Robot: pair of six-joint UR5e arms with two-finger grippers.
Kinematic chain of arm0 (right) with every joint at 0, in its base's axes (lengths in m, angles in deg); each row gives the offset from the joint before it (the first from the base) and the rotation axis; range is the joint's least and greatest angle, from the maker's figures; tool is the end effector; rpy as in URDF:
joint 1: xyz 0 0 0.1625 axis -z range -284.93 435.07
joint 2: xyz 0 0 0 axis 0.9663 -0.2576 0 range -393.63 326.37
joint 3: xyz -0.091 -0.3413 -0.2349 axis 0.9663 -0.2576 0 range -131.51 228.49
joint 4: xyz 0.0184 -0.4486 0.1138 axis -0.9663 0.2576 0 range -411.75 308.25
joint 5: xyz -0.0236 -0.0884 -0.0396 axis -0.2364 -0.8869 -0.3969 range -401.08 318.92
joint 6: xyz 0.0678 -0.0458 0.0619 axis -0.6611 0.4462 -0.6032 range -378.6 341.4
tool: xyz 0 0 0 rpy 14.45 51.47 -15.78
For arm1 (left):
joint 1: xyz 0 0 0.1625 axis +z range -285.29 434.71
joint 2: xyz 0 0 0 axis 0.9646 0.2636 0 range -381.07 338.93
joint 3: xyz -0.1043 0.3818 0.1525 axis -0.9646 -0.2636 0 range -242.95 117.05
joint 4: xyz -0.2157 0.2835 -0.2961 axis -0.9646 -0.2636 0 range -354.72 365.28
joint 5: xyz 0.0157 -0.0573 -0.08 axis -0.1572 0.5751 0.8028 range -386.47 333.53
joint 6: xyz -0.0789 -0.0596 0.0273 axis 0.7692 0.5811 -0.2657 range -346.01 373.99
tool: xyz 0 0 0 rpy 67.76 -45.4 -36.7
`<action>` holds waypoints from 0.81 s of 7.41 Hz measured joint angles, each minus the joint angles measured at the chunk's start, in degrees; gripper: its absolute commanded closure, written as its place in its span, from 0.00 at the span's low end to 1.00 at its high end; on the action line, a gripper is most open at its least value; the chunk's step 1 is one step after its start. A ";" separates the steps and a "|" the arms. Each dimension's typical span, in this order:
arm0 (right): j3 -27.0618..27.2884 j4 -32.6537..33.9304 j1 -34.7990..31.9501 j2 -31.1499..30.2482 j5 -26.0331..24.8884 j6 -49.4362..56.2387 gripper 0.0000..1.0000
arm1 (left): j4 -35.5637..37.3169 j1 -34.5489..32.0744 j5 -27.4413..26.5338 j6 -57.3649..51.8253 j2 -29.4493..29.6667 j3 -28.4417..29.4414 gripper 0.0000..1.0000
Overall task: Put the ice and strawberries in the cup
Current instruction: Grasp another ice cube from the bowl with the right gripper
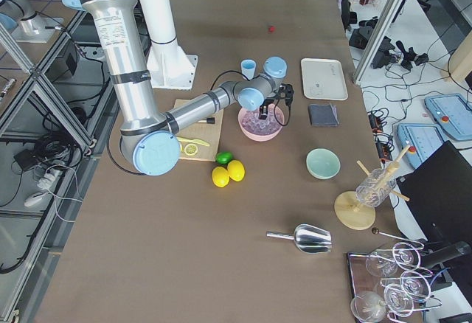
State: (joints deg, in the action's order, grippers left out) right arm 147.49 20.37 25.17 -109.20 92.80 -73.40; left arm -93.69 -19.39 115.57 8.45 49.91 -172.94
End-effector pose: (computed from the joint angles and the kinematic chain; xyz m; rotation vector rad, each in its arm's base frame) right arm -0.3623 -0.5268 0.3867 -0.0758 -0.9959 -0.0410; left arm -0.0819 -0.4095 0.6009 0.2369 0.8892 0.1021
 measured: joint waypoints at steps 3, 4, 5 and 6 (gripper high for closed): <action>-0.21 -0.06 1.09 0.01 -0.15 0.12 0.34 | 0.00 -0.05 0.00 0.00 0.00 -0.01 0.02; -0.39 -0.05 1.18 0.15 -0.15 0.28 0.34 | 0.00 -0.08 0.00 0.00 0.01 -0.03 0.02; -0.61 -0.06 1.24 0.14 -0.18 0.56 0.34 | 0.00 -0.10 0.00 0.00 0.02 -0.07 0.02; -0.81 -0.06 1.27 0.11 -0.19 0.90 0.34 | 0.00 -0.17 0.00 0.00 0.03 -0.09 0.02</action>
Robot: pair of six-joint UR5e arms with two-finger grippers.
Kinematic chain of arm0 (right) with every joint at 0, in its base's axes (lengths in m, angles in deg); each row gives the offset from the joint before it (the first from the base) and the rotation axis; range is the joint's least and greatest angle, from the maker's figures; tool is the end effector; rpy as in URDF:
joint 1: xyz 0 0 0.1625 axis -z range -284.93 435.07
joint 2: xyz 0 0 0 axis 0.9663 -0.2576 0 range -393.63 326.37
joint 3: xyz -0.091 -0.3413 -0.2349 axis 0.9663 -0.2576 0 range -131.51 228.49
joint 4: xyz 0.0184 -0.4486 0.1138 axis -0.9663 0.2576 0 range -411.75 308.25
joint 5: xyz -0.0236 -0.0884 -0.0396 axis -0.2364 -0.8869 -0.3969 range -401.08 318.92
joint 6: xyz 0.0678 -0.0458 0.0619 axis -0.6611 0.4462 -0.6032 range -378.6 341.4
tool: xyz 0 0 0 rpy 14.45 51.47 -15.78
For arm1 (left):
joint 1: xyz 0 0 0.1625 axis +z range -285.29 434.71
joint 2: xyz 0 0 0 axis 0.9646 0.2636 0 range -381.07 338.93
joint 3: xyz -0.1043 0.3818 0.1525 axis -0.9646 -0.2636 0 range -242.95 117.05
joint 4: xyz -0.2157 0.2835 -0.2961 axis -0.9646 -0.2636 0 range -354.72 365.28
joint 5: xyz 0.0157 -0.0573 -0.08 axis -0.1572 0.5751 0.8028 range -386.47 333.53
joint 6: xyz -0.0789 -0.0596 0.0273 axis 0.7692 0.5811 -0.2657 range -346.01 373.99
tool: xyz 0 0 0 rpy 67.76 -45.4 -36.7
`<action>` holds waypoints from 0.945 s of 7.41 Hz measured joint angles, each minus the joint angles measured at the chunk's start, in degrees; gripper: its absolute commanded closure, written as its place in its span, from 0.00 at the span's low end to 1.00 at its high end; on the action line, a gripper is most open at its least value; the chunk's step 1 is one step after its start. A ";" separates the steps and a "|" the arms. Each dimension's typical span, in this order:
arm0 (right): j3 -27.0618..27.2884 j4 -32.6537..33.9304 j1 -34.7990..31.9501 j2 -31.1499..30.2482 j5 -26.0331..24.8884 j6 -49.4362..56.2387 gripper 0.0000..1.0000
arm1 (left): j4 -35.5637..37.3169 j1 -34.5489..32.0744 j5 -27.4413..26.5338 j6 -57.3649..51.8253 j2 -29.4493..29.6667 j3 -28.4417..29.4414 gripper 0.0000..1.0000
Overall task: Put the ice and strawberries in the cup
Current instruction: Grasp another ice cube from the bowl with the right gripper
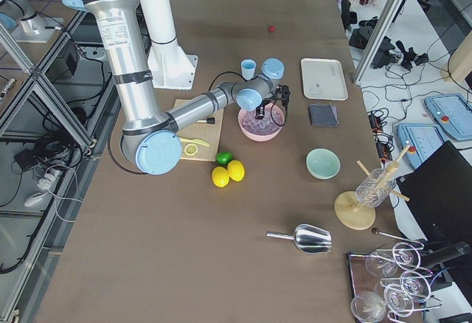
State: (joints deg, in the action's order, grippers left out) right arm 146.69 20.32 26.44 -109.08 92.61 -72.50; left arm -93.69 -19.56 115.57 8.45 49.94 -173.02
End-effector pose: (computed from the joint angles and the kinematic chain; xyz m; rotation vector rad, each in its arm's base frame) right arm -0.3758 -0.5212 0.3928 -0.0843 -0.9871 -0.0700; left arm -0.0831 -0.4096 0.5999 0.2400 0.8887 0.1003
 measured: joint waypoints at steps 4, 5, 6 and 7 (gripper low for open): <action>-0.28 0.01 0.03 -0.21 -0.09 0.57 0.70 | -0.02 -0.11 0.00 0.00 -0.01 -0.06 0.02; -0.28 0.00 0.03 -0.28 -0.10 0.56 0.85 | -0.03 -0.12 0.00 -0.02 -0.08 -0.18 0.02; -0.28 0.01 0.03 -0.32 -0.10 0.56 1.00 | -0.04 -0.15 0.00 -0.06 -0.15 -0.30 0.02; -0.28 0.03 0.03 -0.31 -0.08 0.57 1.00 | -0.06 -0.16 0.00 -0.08 -0.21 -0.36 0.02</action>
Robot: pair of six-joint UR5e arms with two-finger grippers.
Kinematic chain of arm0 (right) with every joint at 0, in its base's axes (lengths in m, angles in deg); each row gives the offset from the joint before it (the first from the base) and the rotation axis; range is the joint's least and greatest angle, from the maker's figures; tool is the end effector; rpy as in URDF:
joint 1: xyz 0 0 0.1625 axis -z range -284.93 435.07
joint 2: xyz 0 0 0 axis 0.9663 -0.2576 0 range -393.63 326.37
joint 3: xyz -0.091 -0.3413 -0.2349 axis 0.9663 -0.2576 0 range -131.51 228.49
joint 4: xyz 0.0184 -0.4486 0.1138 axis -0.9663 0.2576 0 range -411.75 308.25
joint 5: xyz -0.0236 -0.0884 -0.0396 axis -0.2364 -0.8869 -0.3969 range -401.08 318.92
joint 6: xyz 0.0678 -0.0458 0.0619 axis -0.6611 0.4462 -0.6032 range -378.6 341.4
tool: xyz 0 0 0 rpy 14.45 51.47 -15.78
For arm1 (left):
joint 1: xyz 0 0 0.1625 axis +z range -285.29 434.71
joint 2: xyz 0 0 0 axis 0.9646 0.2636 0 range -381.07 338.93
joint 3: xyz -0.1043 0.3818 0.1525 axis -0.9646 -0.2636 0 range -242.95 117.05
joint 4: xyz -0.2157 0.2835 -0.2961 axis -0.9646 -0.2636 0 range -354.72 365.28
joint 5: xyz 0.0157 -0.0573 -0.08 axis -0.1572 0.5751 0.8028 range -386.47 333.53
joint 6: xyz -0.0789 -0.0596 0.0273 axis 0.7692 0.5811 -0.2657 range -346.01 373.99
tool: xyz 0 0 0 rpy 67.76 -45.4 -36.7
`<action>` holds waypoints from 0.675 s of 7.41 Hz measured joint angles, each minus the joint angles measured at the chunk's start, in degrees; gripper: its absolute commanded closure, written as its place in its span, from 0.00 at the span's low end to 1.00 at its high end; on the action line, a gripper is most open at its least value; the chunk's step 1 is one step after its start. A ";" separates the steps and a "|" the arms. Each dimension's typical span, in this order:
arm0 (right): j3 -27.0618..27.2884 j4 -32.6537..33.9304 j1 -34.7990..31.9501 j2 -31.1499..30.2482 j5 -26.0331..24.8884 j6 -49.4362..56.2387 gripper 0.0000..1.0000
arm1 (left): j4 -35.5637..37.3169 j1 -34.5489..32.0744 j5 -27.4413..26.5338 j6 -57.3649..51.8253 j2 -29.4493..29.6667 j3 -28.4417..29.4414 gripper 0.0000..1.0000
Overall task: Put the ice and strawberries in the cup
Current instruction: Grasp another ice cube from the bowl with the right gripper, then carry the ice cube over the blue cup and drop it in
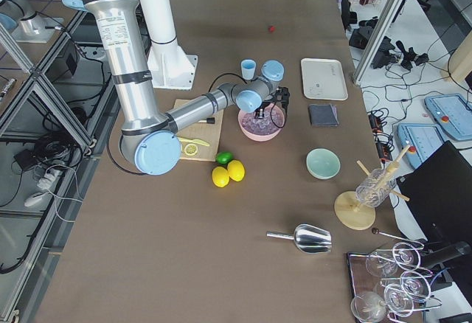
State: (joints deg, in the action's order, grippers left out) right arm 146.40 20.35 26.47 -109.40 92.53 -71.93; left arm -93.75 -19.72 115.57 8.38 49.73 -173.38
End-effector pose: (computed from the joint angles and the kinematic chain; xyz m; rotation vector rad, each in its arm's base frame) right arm -0.3758 -0.5208 0.3992 -0.0865 -0.9797 -0.0746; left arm -0.0842 -0.4080 0.5978 0.2452 0.8878 0.1005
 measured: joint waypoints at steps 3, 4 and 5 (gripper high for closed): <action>2.20 0.22 -0.76 0.33 0.88 -0.07 1.00 | -0.03 0.01 0.00 -0.01 -0.05 0.00 0.02; 4.38 0.54 -1.34 0.49 1.39 -0.39 1.00 | -0.03 0.03 0.00 -0.01 -0.05 0.03 0.02; 6.53 0.73 -1.22 1.31 1.53 -1.55 1.00 | -0.03 0.04 0.00 -0.01 -0.05 0.06 0.02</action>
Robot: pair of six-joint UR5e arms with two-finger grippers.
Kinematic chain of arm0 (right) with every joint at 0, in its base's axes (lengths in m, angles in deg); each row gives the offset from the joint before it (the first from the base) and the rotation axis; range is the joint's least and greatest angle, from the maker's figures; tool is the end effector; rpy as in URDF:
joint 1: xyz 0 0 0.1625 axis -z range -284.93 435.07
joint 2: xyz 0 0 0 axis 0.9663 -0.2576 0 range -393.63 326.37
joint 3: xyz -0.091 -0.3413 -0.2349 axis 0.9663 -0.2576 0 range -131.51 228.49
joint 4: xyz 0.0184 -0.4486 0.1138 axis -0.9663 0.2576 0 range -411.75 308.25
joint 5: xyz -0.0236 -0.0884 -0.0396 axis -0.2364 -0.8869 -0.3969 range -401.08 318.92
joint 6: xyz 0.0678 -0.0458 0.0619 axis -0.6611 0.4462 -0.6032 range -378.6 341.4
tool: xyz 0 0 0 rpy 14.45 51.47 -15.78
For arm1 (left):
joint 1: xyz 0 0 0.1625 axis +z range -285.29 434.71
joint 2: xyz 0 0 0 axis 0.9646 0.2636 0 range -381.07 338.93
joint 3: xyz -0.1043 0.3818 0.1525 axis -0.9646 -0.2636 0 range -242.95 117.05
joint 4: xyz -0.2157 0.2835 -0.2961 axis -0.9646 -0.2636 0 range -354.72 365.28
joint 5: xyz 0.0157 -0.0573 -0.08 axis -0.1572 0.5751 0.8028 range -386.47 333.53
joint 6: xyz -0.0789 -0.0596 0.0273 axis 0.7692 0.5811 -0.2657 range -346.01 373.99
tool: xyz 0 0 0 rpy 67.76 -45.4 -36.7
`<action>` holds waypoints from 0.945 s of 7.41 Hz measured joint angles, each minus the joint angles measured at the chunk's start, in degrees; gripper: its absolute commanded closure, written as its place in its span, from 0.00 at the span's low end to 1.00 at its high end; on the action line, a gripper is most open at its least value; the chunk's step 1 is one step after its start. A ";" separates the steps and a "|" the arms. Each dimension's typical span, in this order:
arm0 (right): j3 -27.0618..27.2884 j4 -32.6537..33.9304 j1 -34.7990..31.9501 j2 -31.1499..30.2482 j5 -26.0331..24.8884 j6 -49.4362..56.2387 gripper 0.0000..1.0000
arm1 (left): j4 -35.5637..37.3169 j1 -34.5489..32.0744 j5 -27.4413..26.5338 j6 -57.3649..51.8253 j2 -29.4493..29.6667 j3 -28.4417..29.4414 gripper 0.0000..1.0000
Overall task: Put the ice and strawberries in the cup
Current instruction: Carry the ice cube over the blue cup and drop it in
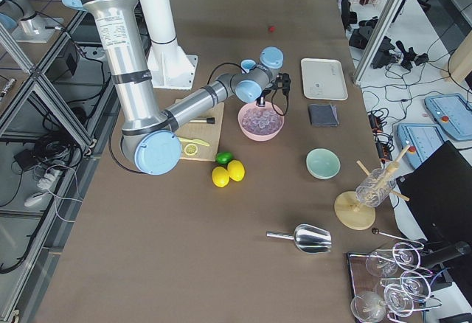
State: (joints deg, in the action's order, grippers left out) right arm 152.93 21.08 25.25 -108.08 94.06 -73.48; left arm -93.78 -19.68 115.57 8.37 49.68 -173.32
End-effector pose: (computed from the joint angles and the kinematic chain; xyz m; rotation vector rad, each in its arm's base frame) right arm -0.3529 -0.5118 0.3256 -0.0212 -1.0708 -0.0924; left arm -0.0839 -0.4077 0.5987 0.2437 0.8880 0.1006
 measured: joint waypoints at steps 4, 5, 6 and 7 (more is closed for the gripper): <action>0.78 3.95 11.89 12.79 -9.98 -15.52 1.00 | 0.02 0.07 0.00 0.00 0.08 0.45 0.02; -0.61 6.06 14.94 16.69 -13.34 -18.18 1.00 | 0.04 0.09 0.00 0.00 0.09 0.47 0.02; -1.92 6.95 17.15 19.05 -15.73 -19.98 1.00 | 0.02 0.09 0.00 0.00 0.09 0.52 0.02; -3.29 7.17 18.77 20.82 -17.65 -20.94 1.00 | 0.01 0.12 0.00 0.00 0.11 0.59 0.02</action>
State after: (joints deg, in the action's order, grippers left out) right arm 149.64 28.25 44.02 -87.27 76.41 -94.42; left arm -93.77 -19.56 115.57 8.37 49.79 -172.73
